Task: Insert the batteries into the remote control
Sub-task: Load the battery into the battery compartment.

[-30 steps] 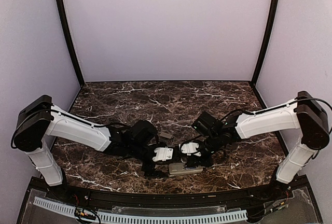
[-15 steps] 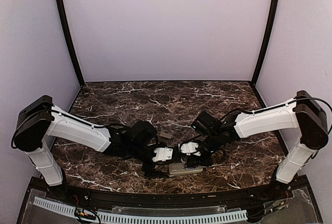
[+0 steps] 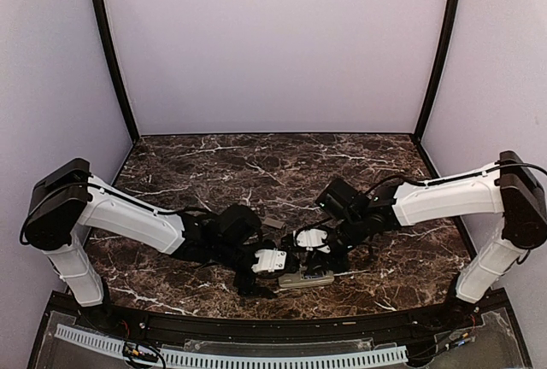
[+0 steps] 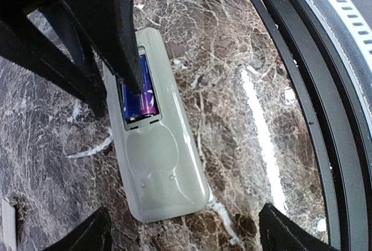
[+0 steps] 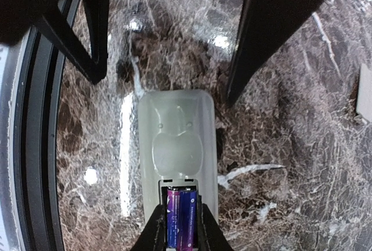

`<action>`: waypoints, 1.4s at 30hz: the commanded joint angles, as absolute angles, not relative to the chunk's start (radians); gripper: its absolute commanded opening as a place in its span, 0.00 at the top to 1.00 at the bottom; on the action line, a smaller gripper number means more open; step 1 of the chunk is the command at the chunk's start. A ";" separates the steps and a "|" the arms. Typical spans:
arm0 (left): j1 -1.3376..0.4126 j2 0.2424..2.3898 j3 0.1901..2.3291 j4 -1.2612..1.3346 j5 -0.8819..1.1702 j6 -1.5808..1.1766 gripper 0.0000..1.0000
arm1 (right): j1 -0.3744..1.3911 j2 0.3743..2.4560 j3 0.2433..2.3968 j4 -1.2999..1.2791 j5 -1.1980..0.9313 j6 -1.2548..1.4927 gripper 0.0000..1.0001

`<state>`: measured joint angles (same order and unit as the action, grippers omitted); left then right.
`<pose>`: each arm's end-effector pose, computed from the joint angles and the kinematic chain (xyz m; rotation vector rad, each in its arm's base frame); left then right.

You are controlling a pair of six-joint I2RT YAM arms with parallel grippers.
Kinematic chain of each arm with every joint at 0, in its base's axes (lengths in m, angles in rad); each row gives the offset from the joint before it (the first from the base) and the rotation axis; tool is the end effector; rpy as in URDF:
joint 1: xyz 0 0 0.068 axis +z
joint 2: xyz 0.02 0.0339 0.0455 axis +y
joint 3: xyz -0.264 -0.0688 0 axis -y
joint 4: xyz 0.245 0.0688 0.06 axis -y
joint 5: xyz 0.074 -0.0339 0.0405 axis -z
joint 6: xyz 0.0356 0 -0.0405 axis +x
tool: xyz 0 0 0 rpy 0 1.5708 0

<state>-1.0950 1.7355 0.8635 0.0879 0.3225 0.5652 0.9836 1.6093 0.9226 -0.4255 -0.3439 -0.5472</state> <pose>0.1471 -0.3102 0.1488 1.8717 1.4929 -0.6345 0.1591 0.2608 0.1720 -1.9549 1.8763 0.5958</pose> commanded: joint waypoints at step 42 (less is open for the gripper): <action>-1.138 1.800 0.881 0.115 0.256 0.482 0.24 | 0.948 1.461 0.806 -0.363 -0.312 0.846 0.87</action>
<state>-1.1320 1.7985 0.8875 0.1047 0.2531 0.4889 0.9379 1.4330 0.7639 -0.4011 -0.3157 0.8536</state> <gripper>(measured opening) 0.764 0.130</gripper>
